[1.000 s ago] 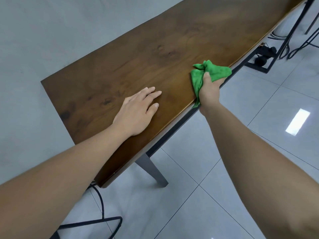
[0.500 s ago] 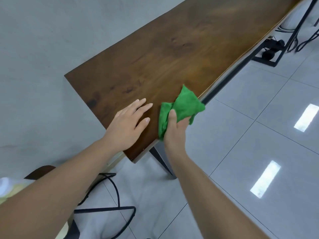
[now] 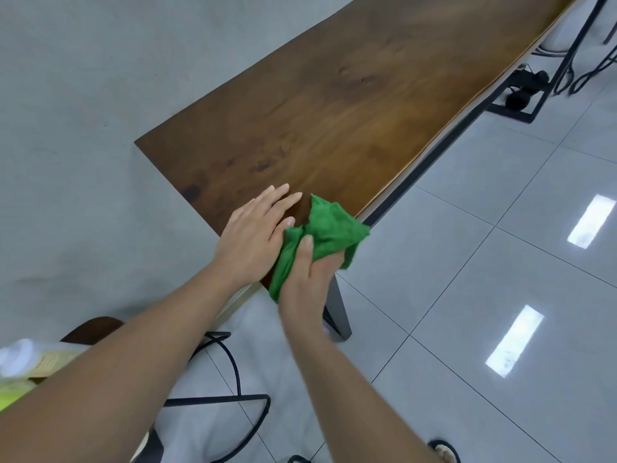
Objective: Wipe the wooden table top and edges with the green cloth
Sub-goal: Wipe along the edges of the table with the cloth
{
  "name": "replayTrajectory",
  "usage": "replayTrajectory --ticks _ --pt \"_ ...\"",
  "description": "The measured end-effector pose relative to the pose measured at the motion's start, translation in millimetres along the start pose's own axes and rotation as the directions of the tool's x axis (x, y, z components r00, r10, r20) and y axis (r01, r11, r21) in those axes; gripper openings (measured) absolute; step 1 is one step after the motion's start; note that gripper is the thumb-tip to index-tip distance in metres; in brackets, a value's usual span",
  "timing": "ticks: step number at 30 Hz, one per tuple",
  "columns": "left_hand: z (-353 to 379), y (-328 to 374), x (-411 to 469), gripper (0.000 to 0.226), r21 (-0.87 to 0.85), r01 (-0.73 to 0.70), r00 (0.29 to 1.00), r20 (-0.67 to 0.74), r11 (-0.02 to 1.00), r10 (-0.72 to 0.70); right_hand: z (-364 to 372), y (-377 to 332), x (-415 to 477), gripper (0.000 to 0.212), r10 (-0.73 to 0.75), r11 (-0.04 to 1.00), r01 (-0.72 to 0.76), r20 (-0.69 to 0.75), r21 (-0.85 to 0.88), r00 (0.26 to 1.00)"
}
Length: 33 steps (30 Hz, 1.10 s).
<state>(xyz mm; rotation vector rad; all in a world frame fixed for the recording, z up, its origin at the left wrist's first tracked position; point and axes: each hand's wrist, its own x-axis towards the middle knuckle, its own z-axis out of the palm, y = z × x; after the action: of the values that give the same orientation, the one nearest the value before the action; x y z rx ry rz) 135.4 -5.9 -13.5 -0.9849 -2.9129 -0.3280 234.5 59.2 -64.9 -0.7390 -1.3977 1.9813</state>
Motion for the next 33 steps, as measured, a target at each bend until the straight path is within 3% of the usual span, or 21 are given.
replayTrajectory --ticks 3,7,10,16,20,23,28,33 --pt "0.0 1.3 0.2 0.053 0.004 0.004 1.0 -0.012 1.0 -0.004 -15.7 -7.2 70.8 0.067 -0.055 0.996 0.05 -0.061 -0.074 0.997" --pt "0.8 2.3 0.4 0.05 0.03 0.014 1.0 -0.016 0.999 -0.014 -30.4 -20.8 133.4 0.074 0.028 0.991 -0.039 -0.089 -0.131 0.996" --pt "2.5 1.3 1.3 0.05 0.031 0.021 1.0 -0.023 0.999 -0.021 -25.8 -25.0 116.0 0.07 0.036 0.991 -0.047 -0.09 -0.123 0.995" --pt "5.5 0.4 1.0 0.05 0.0 0.039 0.998 -0.043 0.999 -0.039 -12.4 -0.8 16.9 0.076 0.058 0.994 -0.053 0.051 -0.098 0.997" --pt "4.6 1.4 -2.0 0.052 -0.032 0.039 0.998 -0.046 0.999 -0.041 -17.9 -10.8 44.1 0.063 0.005 0.996 -0.002 0.033 -0.088 0.999" --pt "3.8 1.0 -4.7 0.052 -0.021 0.026 0.998 -0.061 0.999 -0.028 -26.8 -27.3 103.8 0.052 -0.036 0.986 0.032 -0.023 -0.161 0.999" --pt "5.3 1.4 -9.8 0.056 0.032 0.036 0.995 -0.092 0.999 -0.033 -52.0 -50.5 159.1 0.075 0.018 0.919 -0.006 0.027 -0.394 0.999" --pt "1.4 13.9 -15.9 0.051 0.005 0.107 0.988 -0.113 0.994 -0.105 -72.7 -92.9 153.4 0.064 -0.107 0.847 0.182 0.174 -0.499 0.979"
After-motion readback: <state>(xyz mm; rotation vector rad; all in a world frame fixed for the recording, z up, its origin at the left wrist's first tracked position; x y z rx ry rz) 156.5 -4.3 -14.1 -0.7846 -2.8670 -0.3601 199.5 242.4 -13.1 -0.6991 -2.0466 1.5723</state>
